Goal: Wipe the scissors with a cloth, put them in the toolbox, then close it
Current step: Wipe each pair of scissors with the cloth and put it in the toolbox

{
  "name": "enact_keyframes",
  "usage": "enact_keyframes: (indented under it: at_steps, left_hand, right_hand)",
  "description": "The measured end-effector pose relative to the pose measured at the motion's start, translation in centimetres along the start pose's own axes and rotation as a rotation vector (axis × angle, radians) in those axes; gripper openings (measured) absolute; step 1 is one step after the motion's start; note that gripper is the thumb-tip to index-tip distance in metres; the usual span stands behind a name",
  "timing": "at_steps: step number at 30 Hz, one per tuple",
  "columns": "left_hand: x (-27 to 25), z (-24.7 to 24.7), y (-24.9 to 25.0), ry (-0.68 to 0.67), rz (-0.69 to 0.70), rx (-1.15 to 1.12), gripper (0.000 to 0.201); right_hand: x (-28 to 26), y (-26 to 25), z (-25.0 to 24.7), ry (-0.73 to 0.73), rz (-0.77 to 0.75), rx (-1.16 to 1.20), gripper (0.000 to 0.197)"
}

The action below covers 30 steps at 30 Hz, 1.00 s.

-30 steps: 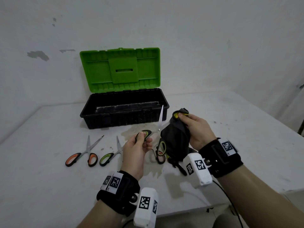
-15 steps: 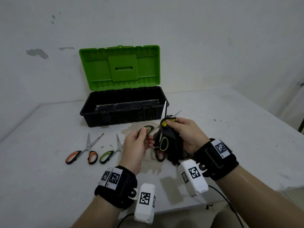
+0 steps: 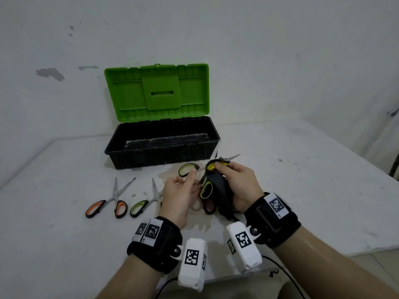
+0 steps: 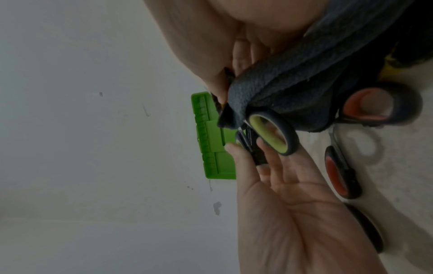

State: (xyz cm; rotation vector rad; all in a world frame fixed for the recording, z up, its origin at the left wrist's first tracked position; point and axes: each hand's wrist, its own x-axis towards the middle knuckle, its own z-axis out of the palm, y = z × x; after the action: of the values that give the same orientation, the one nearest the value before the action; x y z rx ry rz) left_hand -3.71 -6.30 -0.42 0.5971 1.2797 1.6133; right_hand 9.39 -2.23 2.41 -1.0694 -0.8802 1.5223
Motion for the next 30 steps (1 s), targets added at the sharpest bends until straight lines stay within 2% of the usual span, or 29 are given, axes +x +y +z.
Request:
enact_keyframes:
  at_steps: [5,13,17,20,22,27,30]
  left_hand:
    - [-0.3,-0.1,-0.4,-0.097,0.085,0.152,0.053]
    - [0.0,-0.4,0.0,-0.127,0.270,0.326,0.066]
    - [0.6,-0.4,0.1,-0.214,0.245,0.397,0.083]
    - [0.5,-0.4,-0.1,-0.131,0.311,0.454,0.069]
    - [0.5,-0.6,-0.3,-0.139,0.362,0.515,0.061]
    - [0.7,-0.8,-0.1,-0.255,0.300,0.678,0.069]
    - [0.7,-0.9,0.2,-0.310,0.242,0.672,0.085]
  right_hand:
    - [-0.2,-0.1,0.0,0.002,0.033,0.025,0.012]
    - [-0.4,0.4,0.1,-0.017,0.084,0.118,0.019]
    - [-0.6,0.9,0.6,-0.033,0.086,0.145,0.024]
    - [-0.4,0.8,0.5,-0.008,0.070,0.157,0.020]
    - [-0.3,0.7,0.3,-0.022,0.064,0.150,0.019]
    - [-0.5,1.3,0.2,-0.064,0.033,0.079,0.018]
    - [-0.7,1.5,0.1,-0.130,0.033,0.057,0.017]
